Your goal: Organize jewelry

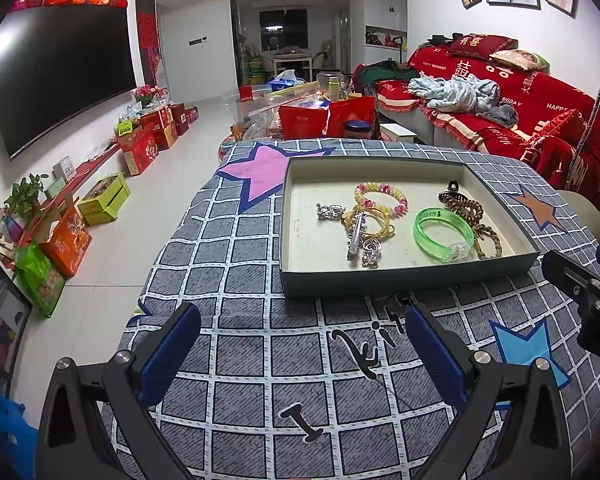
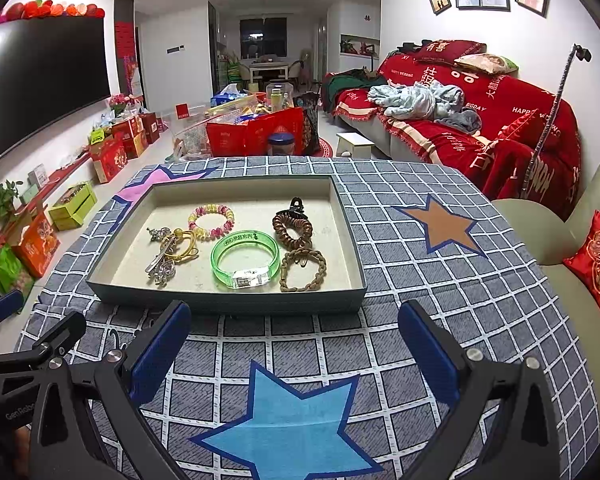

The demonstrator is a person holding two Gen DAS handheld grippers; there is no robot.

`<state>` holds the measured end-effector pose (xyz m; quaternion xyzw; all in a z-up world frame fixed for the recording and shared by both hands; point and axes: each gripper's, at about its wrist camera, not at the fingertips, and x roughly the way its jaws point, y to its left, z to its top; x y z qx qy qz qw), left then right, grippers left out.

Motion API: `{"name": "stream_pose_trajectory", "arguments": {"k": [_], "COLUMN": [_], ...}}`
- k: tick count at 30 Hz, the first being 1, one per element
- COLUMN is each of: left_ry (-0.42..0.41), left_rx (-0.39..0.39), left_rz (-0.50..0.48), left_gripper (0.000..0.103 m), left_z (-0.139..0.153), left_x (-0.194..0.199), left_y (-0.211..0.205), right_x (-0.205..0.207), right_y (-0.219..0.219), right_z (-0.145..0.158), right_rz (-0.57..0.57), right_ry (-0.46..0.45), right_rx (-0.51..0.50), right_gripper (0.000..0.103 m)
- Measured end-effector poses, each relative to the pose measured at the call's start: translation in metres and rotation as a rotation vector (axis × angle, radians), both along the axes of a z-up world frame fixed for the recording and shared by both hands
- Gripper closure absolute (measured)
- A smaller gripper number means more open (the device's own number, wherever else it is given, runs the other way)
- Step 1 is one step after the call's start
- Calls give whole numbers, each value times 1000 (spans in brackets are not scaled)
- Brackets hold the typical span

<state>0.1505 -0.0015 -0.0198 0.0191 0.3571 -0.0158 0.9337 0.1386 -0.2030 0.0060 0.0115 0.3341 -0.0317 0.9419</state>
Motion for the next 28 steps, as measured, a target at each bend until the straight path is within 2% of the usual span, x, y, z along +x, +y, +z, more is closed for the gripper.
{"name": "stream_pose_trajectory", "arguments": {"k": [28], "left_ry": [-8], "left_rx": [3], "left_rz": [-3], "left_gripper": [0], "left_z": [0], "left_x": [0], "left_y": [2], "right_x": [-4], "right_y": [1], "right_z": [-1], "right_rz": [0], "right_ry": [8], "right_rx": [6], "right_gripper": [0]}}
